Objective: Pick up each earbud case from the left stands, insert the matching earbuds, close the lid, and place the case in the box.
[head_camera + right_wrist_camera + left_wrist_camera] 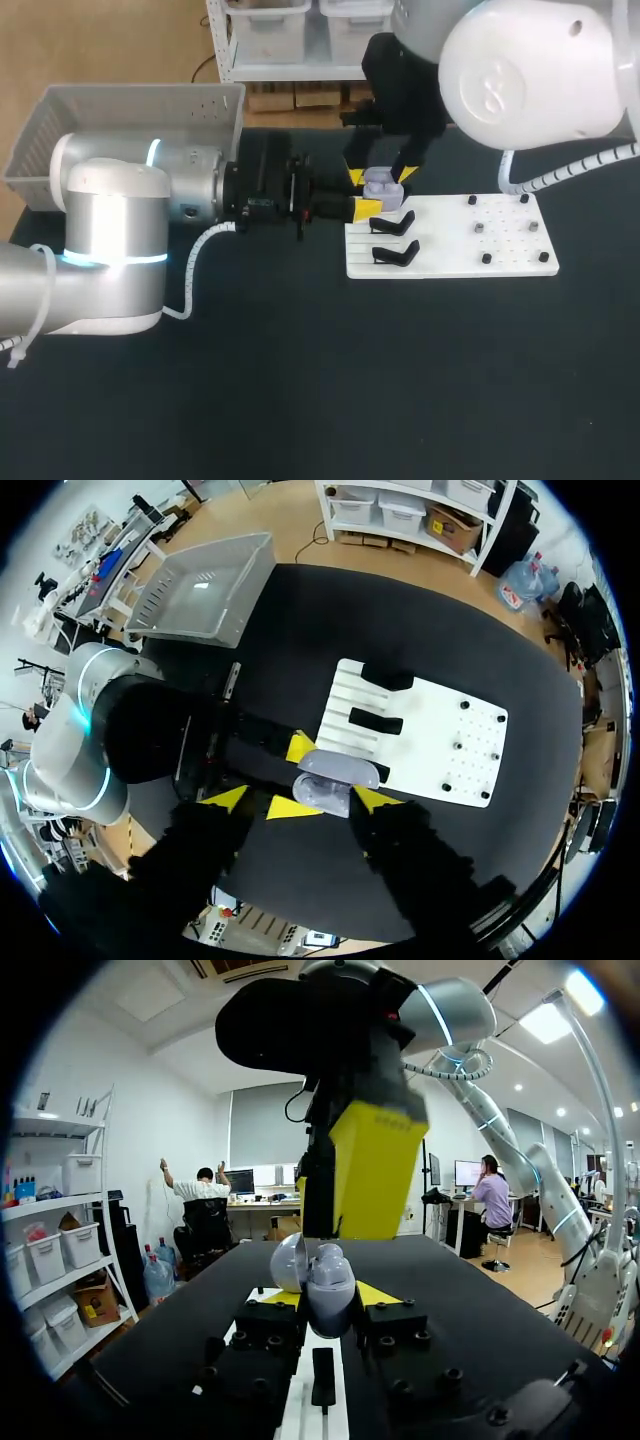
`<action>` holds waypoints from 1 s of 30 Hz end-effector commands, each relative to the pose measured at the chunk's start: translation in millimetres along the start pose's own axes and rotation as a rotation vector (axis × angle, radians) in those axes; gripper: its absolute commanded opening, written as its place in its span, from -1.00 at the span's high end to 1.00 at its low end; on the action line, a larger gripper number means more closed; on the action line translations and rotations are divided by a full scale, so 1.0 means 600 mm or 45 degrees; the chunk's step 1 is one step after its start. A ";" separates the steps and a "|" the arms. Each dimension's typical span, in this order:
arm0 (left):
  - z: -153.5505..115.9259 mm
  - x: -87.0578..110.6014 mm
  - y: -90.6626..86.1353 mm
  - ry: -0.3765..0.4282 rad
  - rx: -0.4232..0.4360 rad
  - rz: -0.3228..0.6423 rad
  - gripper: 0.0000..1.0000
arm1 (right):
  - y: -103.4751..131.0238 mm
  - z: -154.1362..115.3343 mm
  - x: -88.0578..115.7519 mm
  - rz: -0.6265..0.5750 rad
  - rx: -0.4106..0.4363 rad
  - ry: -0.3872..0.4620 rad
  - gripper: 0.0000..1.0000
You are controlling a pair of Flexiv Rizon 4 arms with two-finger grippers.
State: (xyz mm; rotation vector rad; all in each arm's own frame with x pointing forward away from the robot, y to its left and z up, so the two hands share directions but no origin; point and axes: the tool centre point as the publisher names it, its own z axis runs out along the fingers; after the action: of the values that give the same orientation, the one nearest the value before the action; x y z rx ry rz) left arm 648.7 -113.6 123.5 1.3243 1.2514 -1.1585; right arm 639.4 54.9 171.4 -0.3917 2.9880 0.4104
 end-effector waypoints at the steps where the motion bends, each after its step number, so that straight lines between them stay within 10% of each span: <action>1: -0.001 0.001 -0.003 -0.003 -0.007 0.004 1.00 | -0.012 -0.034 0.015 0.040 -0.102 -0.023 -1.00; 13: -0.001 0.001 -0.003 -0.003 -0.007 0.004 1.00 | -0.098 -0.015 -0.075 0.406 -0.042 -0.298 -1.00; 30: -0.001 0.001 -0.003 -0.003 -0.007 0.004 1.00 | -0.135 0.027 -0.061 0.479 -0.002 -0.158 -1.00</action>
State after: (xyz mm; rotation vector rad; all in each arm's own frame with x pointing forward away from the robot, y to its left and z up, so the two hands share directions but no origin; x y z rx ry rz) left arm 648.4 -113.4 123.5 1.3248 1.2515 -1.1584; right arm 698.3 -8.1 136.6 0.1991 2.9168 0.4483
